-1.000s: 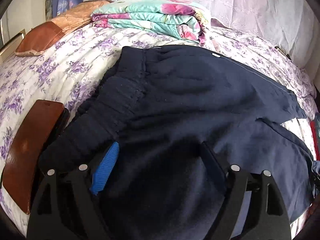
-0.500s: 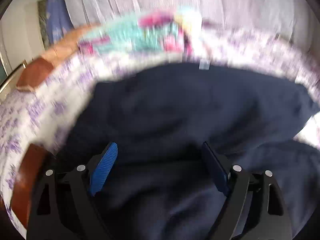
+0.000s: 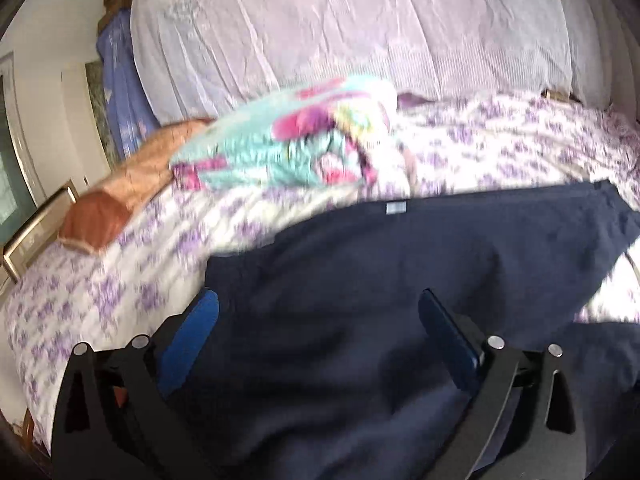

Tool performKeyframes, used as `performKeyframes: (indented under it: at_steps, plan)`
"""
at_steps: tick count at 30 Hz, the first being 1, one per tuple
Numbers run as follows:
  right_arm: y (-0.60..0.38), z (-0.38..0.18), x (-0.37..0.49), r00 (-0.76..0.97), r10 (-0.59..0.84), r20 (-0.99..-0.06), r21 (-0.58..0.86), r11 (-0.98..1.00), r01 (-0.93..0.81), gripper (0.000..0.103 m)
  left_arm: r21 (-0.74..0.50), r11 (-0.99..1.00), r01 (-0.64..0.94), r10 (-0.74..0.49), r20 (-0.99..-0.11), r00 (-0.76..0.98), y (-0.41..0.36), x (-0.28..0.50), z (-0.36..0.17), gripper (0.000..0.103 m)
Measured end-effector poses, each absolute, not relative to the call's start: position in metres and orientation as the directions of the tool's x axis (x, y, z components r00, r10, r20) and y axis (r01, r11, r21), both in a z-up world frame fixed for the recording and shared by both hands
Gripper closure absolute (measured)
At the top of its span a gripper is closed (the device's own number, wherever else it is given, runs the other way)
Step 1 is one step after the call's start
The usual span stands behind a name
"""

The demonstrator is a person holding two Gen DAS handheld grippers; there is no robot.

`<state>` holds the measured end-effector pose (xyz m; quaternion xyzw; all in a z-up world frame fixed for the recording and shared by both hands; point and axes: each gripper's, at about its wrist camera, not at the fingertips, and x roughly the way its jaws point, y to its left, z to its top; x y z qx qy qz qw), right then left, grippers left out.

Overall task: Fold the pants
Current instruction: 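Grasp the sweatpants waistband with the left gripper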

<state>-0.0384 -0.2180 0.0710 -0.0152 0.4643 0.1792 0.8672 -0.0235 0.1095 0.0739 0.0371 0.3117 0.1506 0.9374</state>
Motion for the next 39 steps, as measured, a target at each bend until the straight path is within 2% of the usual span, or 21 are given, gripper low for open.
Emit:
performKeyframes:
  at_steps: [7,12,15,16,18,22,25,29,32,34,37,38,39]
  plan:
    - [-0.221,0.07,-0.037,0.501,0.32,-0.804,0.169,0.931,-0.324,0.004,0.039,0.96,-0.279,0.243,-0.613,0.752,0.126,0.029,0.081,0.005]
    - [-0.223,0.07,-0.036,0.497,0.33,-0.802,0.18,0.928,-0.326,0.003,-0.009,0.949,-0.316,0.226,-0.679,0.699,0.153,0.058,0.051,0.005]
    - [-0.224,0.07,-0.035,0.493,0.334,-0.803,0.183,0.926,-0.33,0.003,-0.112,0.941,-0.321,0.135,-0.743,0.655,0.176,0.066,0.028,0.005]
    - [-0.224,0.069,-0.035,0.492,0.334,-0.804,0.183,0.926,-0.33,0.003,-0.18,0.932,-0.315,0.072,-0.759,0.647,0.186,0.067,0.025,0.005]
    - [-0.224,0.07,-0.035,0.492,0.334,-0.804,0.183,0.926,-0.33,0.003,-0.237,0.923,-0.304,0.027,-0.746,0.665,0.196,0.063,0.029,0.005]
    - [-0.224,0.069,-0.035,0.492,0.339,-0.802,0.188,0.925,-0.33,0.003,-0.179,0.937,-0.299,0.078,-0.729,0.68,0.221,0.055,0.046,0.005]
    - [-0.224,0.069,-0.035,0.492,0.339,-0.802,0.189,0.925,-0.33,0.003,-0.19,0.929,-0.318,0.07,-0.752,0.655,0.25,0.057,0.042,0.005]
    - [-0.223,0.069,-0.035,0.492,0.337,-0.803,0.186,0.925,-0.33,0.003,-0.31,0.863,-0.4,0.006,-0.785,0.62,0.302,0.058,0.024,0.005]
    - [-0.223,0.069,-0.035,0.493,0.332,-0.804,0.18,0.927,-0.33,0.003,-0.442,0.786,-0.432,-0.102,-0.782,0.614,0.327,0.058,0.005,0.006]
    - [-0.223,0.069,-0.035,0.493,0.331,-0.804,0.179,0.927,-0.33,0.003,-0.426,0.796,-0.429,-0.099,-0.792,0.602,0.326,0.061,0.0,0.006]
    - [-0.223,0.07,-0.035,0.492,0.337,-0.803,0.189,0.926,-0.327,0.003,-0.322,0.86,-0.396,-0.04,-0.816,0.576,0.309,0.072,-0.001,0.006]
    - [-0.224,0.073,-0.035,0.49,0.343,-0.801,0.2,0.926,-0.321,0.004,-0.286,0.879,-0.382,-0.018,-0.82,0.573,0.303,0.075,-0.001,0.009]
    - [-0.226,0.077,-0.035,0.489,0.36,-0.795,0.222,0.922,-0.318,0.006,-0.268,0.889,-0.371,-0.008,-0.819,0.574,0.299,0.077,0.0,0.026]
